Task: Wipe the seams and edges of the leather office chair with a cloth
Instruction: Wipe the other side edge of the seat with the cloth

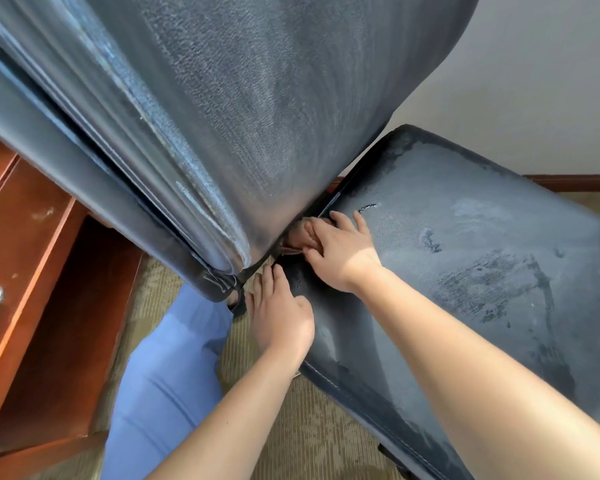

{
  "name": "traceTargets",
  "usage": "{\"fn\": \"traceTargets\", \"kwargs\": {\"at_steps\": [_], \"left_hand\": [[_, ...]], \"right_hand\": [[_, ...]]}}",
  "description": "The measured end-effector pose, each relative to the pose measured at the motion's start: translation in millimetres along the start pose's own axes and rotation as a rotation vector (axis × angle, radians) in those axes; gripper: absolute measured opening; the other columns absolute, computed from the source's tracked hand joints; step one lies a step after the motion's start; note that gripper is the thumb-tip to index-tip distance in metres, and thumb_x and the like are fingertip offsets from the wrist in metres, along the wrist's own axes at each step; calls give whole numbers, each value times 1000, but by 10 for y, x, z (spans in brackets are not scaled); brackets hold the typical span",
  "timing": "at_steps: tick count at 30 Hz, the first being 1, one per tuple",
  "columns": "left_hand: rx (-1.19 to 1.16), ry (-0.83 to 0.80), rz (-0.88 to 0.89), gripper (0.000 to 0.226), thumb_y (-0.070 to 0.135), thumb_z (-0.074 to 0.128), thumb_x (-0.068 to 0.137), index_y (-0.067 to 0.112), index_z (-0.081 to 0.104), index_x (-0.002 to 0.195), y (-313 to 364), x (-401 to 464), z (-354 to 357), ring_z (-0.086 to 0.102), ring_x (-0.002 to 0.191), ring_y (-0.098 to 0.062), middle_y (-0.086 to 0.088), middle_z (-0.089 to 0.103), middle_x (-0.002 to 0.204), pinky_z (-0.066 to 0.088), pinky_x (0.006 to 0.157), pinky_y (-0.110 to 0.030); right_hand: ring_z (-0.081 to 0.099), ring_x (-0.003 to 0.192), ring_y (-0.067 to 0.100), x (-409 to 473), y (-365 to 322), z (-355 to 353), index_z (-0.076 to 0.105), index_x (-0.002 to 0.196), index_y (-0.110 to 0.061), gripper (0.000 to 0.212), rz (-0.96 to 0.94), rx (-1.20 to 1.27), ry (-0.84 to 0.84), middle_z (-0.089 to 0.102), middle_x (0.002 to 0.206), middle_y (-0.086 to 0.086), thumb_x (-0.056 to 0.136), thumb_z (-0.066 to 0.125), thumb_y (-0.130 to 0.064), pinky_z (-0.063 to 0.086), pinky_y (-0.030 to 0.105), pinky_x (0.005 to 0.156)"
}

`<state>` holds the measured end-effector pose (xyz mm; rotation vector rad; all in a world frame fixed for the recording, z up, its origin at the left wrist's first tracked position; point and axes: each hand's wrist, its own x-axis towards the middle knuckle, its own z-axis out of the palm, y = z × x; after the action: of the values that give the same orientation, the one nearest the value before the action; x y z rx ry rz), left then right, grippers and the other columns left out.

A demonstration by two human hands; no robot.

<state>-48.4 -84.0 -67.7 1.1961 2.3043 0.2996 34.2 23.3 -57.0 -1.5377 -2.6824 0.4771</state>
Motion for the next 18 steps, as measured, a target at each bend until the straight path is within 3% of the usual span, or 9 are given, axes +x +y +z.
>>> {"fn": "traceTargets", "kwargs": {"at_steps": [5,9,13,18], "left_hand": [[94,14,-1,64,13,37,93,13,13,153,58,26,0,4,149,-17,-1,8,162,-2,120,-37],[82,-71,28,71,9,38,92,15,5,155,72,123,-62,-1,149,-16,0,0,163,0,121,-38],[119,-84,35,74,8,41,89,17,7,154,124,157,-94,2,149,-16,4,2,163,7,120,-43],[130,-92,15,74,10,43,90,20,5,154,221,186,-97,1,149,-17,6,1,162,10,118,-51]], "right_hand": [[21,140,18,-142,30,19,45,125,-21,38,-141,-39,4,51,132,-7,91,45,-37,-4,38,114],[16,143,20,44,153,-89,40,130,-25,42,-17,-37,-35,48,139,-6,92,40,-43,-1,40,116],[23,138,20,0,74,-28,45,109,-21,26,-33,-1,2,52,130,-4,89,44,-38,2,40,115],[21,139,20,7,183,-54,44,108,-23,23,-95,-40,-10,54,127,-6,90,43,-38,1,39,115]]}}
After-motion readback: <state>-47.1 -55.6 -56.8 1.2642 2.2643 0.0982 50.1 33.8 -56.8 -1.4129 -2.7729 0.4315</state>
